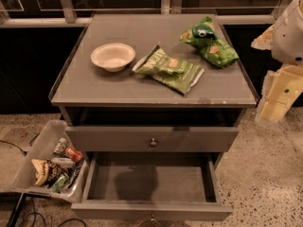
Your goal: Close middle drawer
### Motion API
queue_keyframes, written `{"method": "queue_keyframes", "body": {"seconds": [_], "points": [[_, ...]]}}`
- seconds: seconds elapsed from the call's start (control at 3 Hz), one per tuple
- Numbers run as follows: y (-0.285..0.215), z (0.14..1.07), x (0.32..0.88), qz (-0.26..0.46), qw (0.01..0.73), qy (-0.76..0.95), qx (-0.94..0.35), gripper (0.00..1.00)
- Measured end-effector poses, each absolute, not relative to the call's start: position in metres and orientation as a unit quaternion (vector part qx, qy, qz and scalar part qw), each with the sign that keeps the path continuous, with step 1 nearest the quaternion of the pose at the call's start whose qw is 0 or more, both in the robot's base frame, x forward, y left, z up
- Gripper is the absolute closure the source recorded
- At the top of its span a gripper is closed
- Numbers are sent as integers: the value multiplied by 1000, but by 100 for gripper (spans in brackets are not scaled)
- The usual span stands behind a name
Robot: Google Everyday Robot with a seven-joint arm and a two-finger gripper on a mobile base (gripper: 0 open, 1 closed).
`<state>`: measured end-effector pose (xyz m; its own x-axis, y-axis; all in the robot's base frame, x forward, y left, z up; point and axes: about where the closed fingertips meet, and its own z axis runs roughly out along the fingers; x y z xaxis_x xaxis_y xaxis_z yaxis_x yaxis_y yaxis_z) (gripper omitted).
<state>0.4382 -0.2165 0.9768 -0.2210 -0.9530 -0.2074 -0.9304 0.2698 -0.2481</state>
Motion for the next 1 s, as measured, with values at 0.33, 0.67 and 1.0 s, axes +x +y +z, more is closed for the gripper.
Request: {"method": "queue_keyframes", "body": {"seconds": [0.33, 0.67, 1.0], "points": [[-216, 977, 438, -35, 160, 781, -603, 0], [-217, 974, 436, -34, 173, 777, -605, 0], [-212, 948, 428, -16, 188, 769, -611, 17]]}}
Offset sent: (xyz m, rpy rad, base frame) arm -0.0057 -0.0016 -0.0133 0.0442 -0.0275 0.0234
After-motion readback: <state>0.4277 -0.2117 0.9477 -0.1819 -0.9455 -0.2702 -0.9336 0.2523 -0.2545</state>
